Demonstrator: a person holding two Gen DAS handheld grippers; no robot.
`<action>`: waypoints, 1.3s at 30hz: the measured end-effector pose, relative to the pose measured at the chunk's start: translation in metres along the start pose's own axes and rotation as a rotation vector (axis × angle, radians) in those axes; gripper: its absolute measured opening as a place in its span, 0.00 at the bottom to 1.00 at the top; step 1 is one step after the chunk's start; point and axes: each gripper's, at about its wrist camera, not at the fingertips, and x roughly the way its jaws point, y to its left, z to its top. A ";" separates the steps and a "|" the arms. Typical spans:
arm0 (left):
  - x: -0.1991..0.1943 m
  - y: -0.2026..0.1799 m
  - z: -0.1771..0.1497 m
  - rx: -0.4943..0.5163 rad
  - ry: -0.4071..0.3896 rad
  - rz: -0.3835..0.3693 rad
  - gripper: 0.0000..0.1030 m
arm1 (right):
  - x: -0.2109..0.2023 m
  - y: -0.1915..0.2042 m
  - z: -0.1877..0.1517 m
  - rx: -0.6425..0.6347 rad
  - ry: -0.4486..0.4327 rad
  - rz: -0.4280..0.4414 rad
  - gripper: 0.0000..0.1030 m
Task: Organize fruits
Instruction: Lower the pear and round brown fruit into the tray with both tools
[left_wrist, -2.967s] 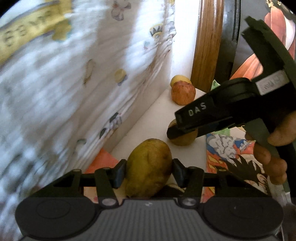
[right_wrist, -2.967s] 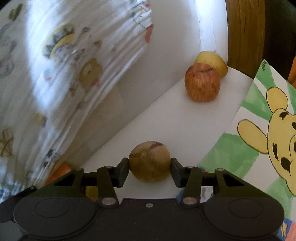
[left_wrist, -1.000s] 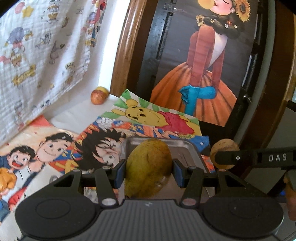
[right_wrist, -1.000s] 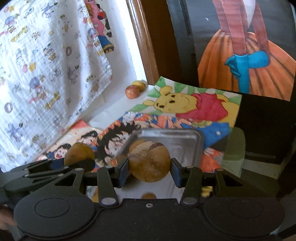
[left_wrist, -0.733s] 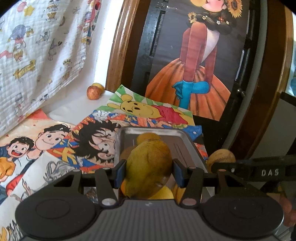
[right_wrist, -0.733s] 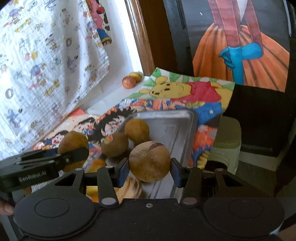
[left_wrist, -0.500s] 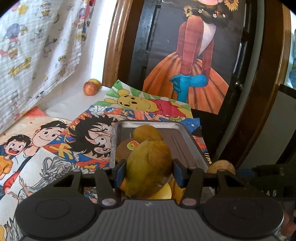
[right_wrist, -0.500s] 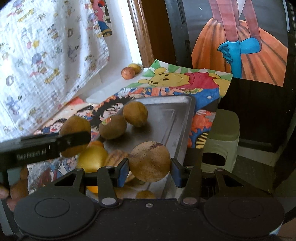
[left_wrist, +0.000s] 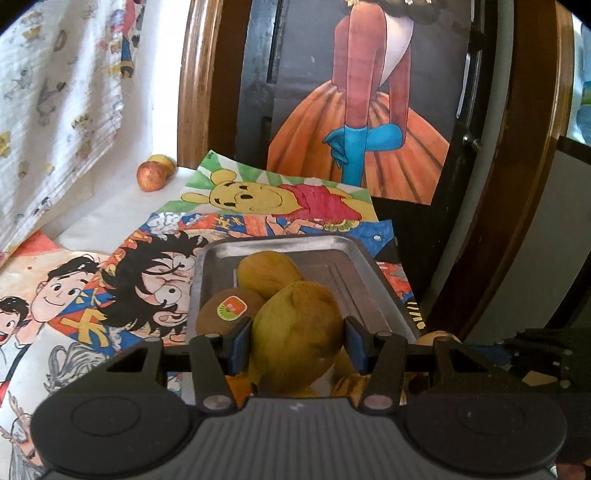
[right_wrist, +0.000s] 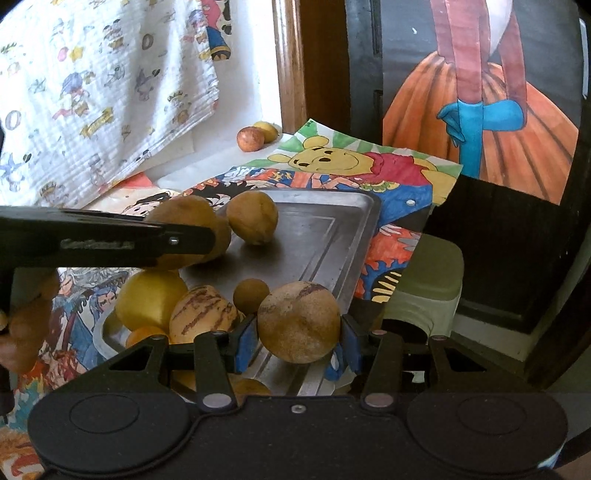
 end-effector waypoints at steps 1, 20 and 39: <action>0.002 0.000 0.000 0.000 0.006 -0.001 0.55 | 0.001 0.001 0.000 -0.010 -0.002 -0.002 0.48; 0.025 0.006 -0.005 -0.022 0.064 -0.008 0.55 | 0.020 0.004 0.005 -0.049 -0.018 -0.002 0.48; 0.027 0.008 -0.004 -0.023 0.080 -0.015 0.56 | 0.027 0.008 0.005 -0.113 -0.037 -0.028 0.49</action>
